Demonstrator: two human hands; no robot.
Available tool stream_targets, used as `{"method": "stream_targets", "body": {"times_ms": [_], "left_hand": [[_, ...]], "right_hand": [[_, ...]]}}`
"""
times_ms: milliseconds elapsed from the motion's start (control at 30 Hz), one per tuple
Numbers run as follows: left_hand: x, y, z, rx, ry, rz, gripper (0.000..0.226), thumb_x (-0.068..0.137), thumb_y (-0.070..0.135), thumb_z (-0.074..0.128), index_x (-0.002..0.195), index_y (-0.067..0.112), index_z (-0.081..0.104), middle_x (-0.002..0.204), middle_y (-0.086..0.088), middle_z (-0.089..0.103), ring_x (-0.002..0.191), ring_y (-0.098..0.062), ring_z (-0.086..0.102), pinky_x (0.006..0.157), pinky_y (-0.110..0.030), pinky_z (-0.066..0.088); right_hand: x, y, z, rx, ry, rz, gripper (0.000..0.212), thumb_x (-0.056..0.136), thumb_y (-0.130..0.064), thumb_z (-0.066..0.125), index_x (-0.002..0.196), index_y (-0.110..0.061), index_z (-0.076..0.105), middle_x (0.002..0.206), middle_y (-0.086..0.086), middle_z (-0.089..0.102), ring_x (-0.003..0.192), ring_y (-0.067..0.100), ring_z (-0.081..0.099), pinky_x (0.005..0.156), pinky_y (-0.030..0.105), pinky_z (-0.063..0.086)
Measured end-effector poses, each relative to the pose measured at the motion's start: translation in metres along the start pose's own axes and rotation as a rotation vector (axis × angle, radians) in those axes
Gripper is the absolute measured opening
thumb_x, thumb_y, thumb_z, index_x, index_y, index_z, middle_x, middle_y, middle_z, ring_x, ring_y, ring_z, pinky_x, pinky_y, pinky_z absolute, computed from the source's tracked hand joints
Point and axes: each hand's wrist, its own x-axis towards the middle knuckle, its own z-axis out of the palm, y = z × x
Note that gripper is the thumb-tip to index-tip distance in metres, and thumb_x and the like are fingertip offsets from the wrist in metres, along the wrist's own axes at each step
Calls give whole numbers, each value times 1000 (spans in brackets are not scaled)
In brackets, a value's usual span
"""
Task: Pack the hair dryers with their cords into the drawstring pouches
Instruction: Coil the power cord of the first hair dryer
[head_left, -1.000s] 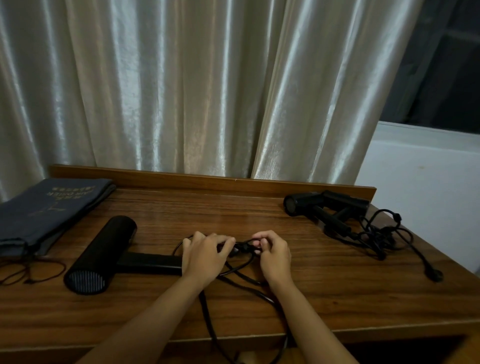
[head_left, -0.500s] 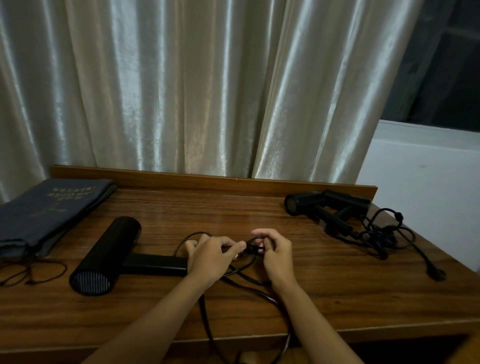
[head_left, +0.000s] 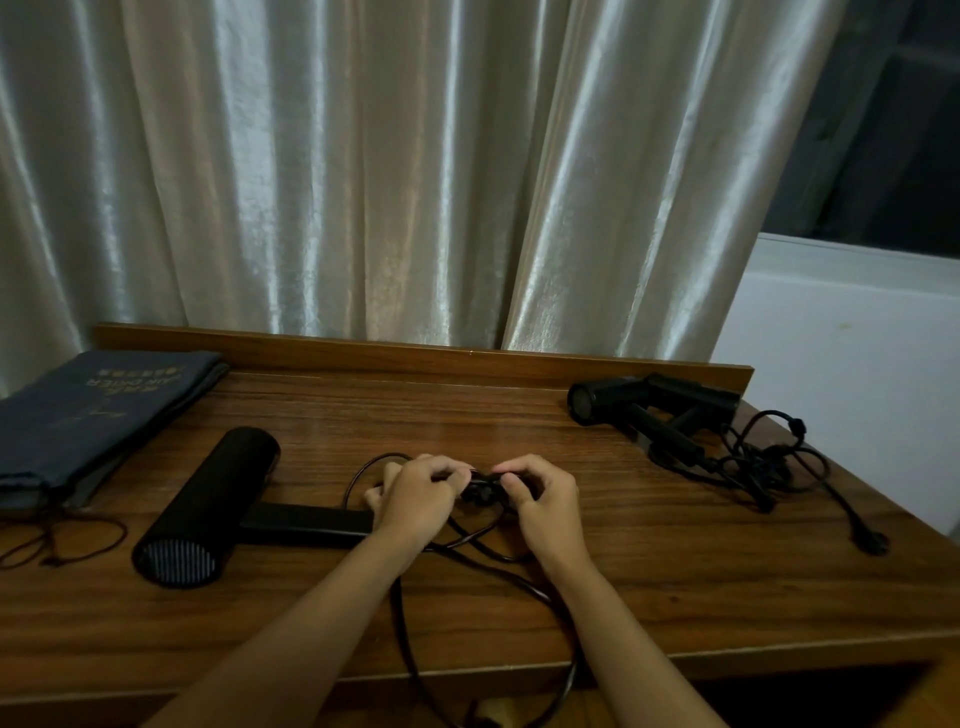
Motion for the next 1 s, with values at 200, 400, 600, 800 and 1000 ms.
{"method": "stream_targets", "body": {"times_ms": [200,400,600,800,1000], "left_hand": [[-13,-11,9,186,184,270,23,97,49,46,106,42,66,111,25,60,111,-7,37,104,-41,20],[-18,-13,7,217,164,393,37,92,49,54,129,50,50,112,28,55,113,-6,34,106,-41,19],[-21,-12,7,293,195,488,27,89,54,57,115,47,61,117,28,52,117,-8,34,102,-40,26],[-23,-14,7,172,269,519,13,87,49,63,92,40,70,100,26,61,106,-3,46,96,-41,31],[-23,-9,8,300,155,542,28,79,50,71,84,40,46,116,28,56,111,-1,40,101,-42,28]], "right_hand": [[-2,4,1,48,50,-11,24,89,-1,66,90,-22,77,88,-11,74,89,2,69,81,22,56],[-3,1,0,52,86,6,24,89,-1,66,93,-21,78,92,-11,74,92,1,68,86,25,56],[-4,0,2,35,182,109,21,92,-7,65,97,-25,74,88,-11,72,86,-3,67,84,28,58],[-3,3,6,-2,198,122,18,91,-11,67,98,-25,75,81,-14,72,83,-4,67,87,32,57],[-1,9,5,65,308,204,26,93,-15,65,83,-38,68,80,-28,70,80,-12,64,72,12,47]]}}
